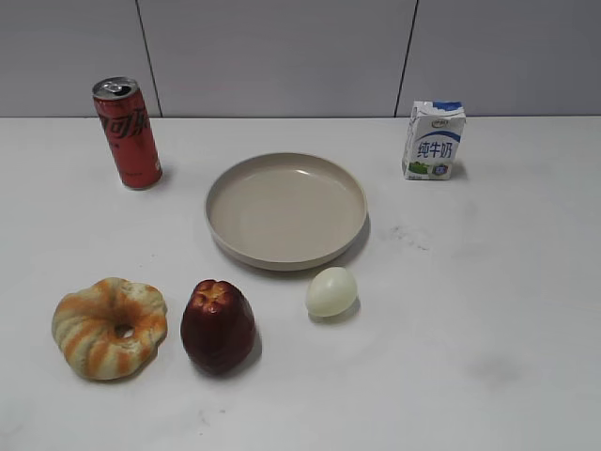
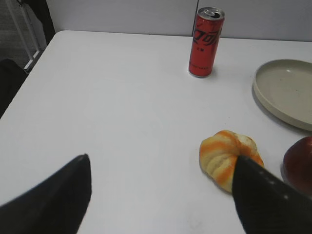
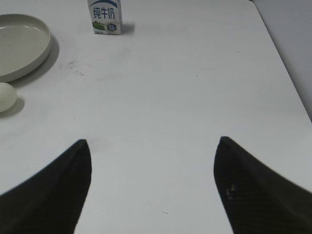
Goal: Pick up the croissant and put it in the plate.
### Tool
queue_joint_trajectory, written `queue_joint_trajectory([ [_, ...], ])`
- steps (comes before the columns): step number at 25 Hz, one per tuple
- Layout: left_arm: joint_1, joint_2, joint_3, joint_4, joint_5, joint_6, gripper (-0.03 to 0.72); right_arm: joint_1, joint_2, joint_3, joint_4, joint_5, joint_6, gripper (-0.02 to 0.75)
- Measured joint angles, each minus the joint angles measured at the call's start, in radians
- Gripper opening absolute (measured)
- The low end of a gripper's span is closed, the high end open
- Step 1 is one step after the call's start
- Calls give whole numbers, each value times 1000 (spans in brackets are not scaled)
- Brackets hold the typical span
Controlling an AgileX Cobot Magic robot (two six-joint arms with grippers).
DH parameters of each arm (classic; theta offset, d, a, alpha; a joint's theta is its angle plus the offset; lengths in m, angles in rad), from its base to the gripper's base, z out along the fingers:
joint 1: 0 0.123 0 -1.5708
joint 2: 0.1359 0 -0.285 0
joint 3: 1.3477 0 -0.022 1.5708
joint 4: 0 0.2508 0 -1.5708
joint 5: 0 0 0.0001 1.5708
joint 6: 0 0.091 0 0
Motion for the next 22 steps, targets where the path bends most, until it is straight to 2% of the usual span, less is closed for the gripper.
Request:
queue_joint_trajectory([
  [9, 0, 0, 0, 0, 0, 0, 690, 0, 0, 0, 0, 0, 0, 593],
  [13, 0, 31, -9, -37, -28, -11, 678, 0, 0, 0, 0, 0, 0, 593],
  [16, 0, 128, -32, -44, -106, -11, 671, 0, 0, 0, 0, 0, 0, 593],
  [22, -14, 470, -47, -82, -315, -10, 667, 0, 0, 0, 0, 0, 0, 593],
])
